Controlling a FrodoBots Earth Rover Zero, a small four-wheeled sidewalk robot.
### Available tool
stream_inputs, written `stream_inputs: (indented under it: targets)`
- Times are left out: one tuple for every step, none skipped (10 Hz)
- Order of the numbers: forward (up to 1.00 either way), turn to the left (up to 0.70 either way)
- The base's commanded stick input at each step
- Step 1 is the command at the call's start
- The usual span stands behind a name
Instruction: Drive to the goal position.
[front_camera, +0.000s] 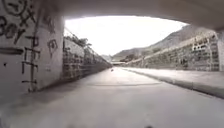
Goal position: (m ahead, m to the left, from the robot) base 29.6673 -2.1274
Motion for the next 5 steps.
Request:
stream_inputs:
  targets:
    - [1.0,-0.4]
    - [1.0,-0.4]
    - [1.0,-0.4]
    - [1.0,0.0]
    - [1.0,0.0]
